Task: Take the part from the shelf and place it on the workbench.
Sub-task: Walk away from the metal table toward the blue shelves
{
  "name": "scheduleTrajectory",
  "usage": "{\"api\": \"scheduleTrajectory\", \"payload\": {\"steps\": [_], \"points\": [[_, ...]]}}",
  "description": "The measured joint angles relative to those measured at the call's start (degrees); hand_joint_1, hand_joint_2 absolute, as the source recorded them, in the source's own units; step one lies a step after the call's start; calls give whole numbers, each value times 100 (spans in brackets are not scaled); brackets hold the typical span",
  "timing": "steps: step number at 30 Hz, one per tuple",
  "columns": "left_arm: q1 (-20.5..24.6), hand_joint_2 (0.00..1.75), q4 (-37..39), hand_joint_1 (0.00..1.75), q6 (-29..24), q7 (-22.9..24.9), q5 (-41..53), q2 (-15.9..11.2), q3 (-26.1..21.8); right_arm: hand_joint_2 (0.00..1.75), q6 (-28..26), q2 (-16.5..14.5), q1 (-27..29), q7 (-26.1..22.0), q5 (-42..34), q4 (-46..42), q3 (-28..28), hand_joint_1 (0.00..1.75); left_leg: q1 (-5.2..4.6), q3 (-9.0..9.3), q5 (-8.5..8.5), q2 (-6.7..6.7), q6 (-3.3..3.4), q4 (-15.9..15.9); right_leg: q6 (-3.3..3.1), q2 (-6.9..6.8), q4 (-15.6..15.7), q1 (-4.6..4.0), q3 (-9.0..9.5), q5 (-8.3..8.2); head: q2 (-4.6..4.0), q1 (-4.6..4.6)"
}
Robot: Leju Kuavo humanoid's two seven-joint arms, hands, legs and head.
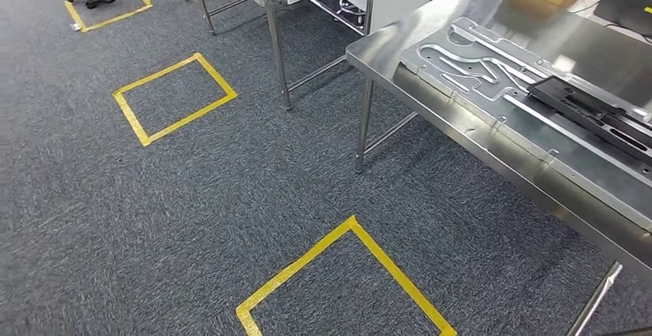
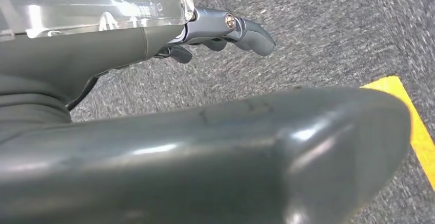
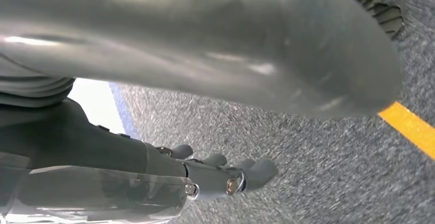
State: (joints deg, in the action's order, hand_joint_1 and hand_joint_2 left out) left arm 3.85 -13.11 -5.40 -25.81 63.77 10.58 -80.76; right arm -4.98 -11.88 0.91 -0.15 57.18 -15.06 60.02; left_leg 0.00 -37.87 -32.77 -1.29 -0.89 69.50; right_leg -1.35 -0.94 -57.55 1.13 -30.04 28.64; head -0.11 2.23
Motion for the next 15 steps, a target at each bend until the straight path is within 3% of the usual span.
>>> {"api": "scheduleTrajectory", "payload": {"steps": [2,3,5,7,8,10,11,13,15], "points": [[-2,0,0,0,2,2,13,-1,0,0,15,1,7,0,42,0,0,0,38,-211,-121,70,-45,456,0,-160,-2,-7,0,13,0,-1],[-8,0,0,0,2,4,17,-2,0,0,26,2,4,0,66,0,0,0,53,-151,-19,94,-55,356,7,-232,-3,-5,7,22,-1,0],[-16,0,-1,0,2,8,19,-7,0,0,54,2,-1,0,108,0,0,0,62,261,342,254,-41,-410,36,-357,-3,-5,44,45,-1,0],[-4,0,-2,0,2,9,25,-11,1,0,68,1,-1,1,149,0,0,0,31,602,546,464,11,-1064,92,-463,-3,-23,88,73,-1,-6],[2,0,-2,0,2,10,28,-13,2,0,71,1,-5,1,169,0,0,0,11,656,558,518,43,-1189,125,-507,-1,-31,105,84,-1,-9],[-5,0,-3,0,2,14,33,-17,2,0,70,2,-28,0,208,0,0,0,-9,635,560,415,106,-1207,195,-597,18,-35,137,93,-1,-13],[-12,0,-3,0,2,17,34,-19,2,0,69,2,-37,-1,225,0,0,0,-2,647,581,357,139,-1235,229,-580,3,-23,152,119,-1,-14],[-15,0,-4,0,2,24,34,-20,2,0,69,3,-32,-4,258,0,0,0,21,676,634,235,213,-1301,270,-335,-287,-4,43,336,-1,-26],[-5,0,-4,0,3,31,42,-20,3,0,69,4,-7,-5,285,0,0,0,18,674,662,112,259,-1318,271,-26,-1013,8,-313,720,0,-39]]}}
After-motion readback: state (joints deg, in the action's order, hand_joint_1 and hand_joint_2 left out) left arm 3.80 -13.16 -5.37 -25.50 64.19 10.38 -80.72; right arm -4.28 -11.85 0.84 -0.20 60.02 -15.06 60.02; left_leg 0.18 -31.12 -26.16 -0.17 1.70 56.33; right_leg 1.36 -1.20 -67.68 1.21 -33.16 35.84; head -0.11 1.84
